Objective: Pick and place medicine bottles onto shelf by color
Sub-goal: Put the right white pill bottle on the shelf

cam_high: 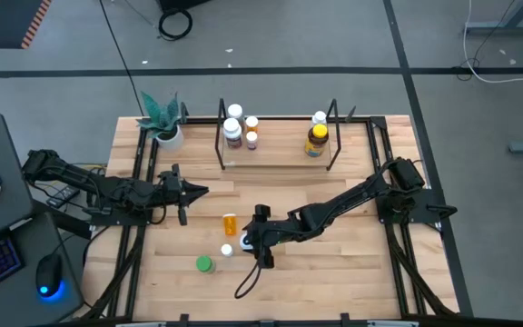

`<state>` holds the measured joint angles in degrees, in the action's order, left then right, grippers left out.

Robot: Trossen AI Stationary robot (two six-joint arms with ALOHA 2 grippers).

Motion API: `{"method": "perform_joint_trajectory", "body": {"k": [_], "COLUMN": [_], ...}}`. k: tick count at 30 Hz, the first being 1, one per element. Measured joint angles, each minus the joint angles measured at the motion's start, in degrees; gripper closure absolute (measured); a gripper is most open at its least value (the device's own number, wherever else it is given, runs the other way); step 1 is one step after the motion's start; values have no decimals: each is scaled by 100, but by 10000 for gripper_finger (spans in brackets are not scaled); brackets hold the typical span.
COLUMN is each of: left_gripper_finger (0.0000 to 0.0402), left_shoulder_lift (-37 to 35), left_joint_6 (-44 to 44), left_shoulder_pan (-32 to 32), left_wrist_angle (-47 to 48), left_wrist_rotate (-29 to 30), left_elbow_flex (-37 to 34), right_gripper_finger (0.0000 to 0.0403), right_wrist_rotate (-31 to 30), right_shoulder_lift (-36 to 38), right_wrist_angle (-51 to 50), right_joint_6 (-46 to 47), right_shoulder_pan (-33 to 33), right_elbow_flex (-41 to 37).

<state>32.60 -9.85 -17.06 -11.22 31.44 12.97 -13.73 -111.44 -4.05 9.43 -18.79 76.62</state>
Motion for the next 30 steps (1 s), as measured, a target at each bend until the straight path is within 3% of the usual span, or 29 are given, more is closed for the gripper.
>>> {"method": "perform_joint_trajectory", "body": {"k": [11,20,30], "left_gripper_finger": [365,364,364], "left_shoulder_lift": [0,2,1], "left_joint_6": [0,0,2], "left_shoulder_pan": [0,0,0], "left_wrist_angle": [-2,-4,-9], "left_wrist_rotate": [0,0,2], "left_elbow_flex": [2,4,9], "right_gripper_finger": [87,78,78], "right_wrist_rotate": [-159,-211,-287], "right_shoulder_lift": [0,-11,-11], "right_wrist_angle": [23,1416,2091], "right_joint_6": [44,92,68], "right_shoulder_pan": [0,-22,-20], "right_elbow_flex": [0,-769,-1312]}}
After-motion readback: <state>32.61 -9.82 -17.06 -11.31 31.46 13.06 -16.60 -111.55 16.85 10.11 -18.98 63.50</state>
